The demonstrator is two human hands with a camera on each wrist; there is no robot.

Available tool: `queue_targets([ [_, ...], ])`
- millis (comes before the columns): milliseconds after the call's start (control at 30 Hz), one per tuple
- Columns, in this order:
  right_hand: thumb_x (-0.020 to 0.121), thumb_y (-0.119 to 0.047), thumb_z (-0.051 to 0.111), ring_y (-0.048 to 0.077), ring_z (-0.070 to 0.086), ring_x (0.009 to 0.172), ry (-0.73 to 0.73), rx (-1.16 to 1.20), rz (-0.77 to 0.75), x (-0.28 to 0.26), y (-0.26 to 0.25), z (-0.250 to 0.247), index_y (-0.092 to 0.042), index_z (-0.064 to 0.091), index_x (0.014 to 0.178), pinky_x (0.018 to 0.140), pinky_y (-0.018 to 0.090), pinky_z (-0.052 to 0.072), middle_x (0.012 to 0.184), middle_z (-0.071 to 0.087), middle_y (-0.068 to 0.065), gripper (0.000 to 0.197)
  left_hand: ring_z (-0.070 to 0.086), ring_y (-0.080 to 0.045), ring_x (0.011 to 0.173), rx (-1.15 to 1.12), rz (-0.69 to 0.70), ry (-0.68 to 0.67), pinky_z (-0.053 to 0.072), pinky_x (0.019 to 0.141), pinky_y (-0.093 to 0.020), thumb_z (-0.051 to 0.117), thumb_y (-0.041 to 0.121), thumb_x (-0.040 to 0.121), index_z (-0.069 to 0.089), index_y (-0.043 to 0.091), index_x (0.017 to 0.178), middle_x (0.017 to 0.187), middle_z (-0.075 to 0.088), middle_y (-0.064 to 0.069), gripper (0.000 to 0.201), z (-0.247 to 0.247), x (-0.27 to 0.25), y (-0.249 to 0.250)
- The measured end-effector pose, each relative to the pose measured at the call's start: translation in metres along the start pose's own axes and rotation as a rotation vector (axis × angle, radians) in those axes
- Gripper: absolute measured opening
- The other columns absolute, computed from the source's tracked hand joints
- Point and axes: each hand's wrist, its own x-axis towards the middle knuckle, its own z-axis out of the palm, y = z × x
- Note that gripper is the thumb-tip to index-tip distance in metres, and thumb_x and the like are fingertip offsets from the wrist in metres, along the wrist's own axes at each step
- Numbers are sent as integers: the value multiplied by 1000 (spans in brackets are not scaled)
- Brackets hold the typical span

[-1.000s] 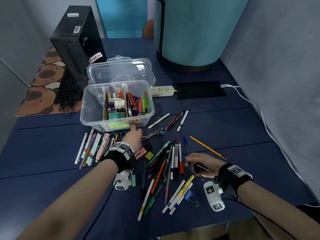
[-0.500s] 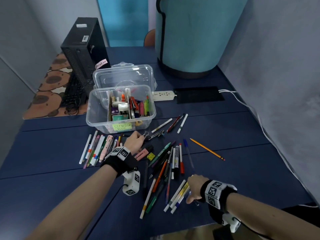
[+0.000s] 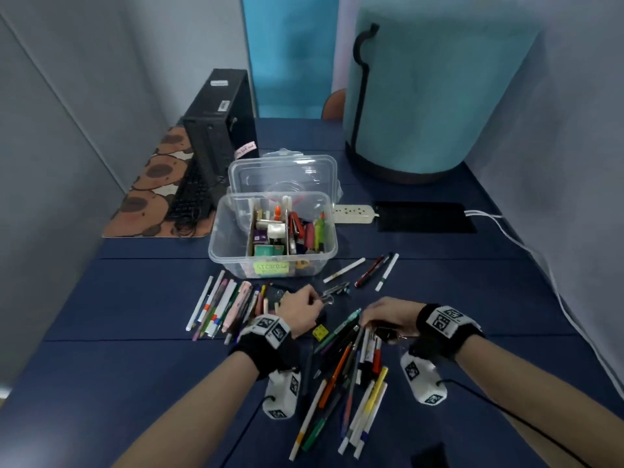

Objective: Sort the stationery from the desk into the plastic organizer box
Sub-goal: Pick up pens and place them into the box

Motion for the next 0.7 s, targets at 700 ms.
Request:
queue_targets([
  [700, 78, -2, 44, 18, 44, 63, 32, 1528, -3, 74, -86, -48, -3, 47, 84, 40, 19, 44, 77, 48, 11, 7, 62, -21, 99, 405, 162, 91, 52, 87, -33, 62, 11, 86, 68, 13, 98, 108, 68, -3, 14, -108, 113, 62],
])
